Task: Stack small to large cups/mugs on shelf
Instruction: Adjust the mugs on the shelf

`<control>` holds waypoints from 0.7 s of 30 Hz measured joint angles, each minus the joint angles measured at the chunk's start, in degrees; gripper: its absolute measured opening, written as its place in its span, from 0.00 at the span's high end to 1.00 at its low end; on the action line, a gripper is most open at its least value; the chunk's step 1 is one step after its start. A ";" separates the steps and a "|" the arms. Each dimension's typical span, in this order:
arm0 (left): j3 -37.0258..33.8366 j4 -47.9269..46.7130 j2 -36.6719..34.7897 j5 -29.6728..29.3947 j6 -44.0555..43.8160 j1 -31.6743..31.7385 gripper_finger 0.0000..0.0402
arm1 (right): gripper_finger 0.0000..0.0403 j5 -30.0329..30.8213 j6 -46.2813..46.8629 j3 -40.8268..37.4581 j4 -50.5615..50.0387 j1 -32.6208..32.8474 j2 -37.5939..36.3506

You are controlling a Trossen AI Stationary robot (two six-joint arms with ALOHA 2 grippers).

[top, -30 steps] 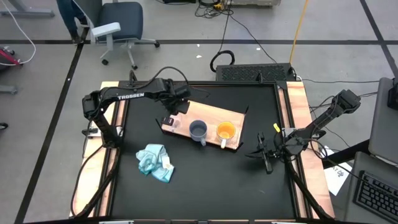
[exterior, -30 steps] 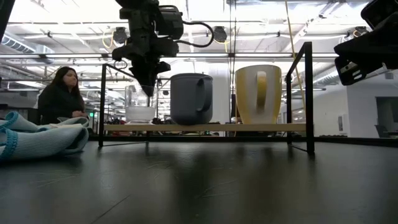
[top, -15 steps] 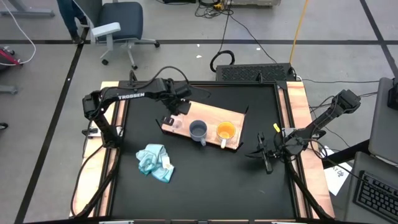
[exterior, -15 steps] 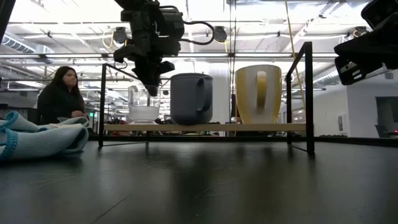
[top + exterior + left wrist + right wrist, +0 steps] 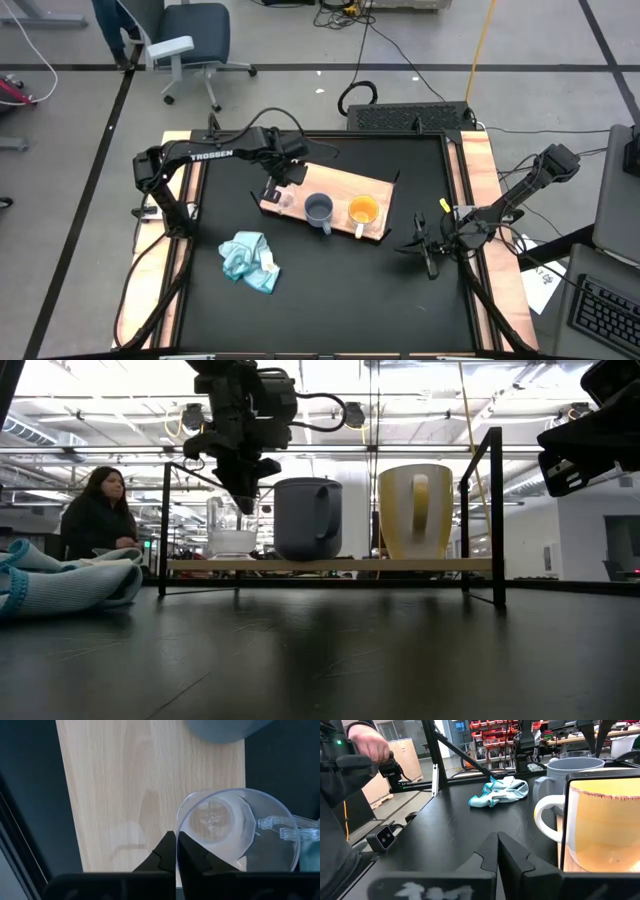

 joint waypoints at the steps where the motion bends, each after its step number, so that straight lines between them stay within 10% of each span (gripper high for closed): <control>1: 0.00 0.02 0.00 0.00 -0.07 -0.13 0.99 | 1.00 0.01 0.01 -0.01 0.02 0.00 0.00; 21: 0.01 1.43 0.02 -3.24 -1.68 -2.17 0.78 | 1.00 0.01 0.14 -0.01 -0.18 0.00 0.00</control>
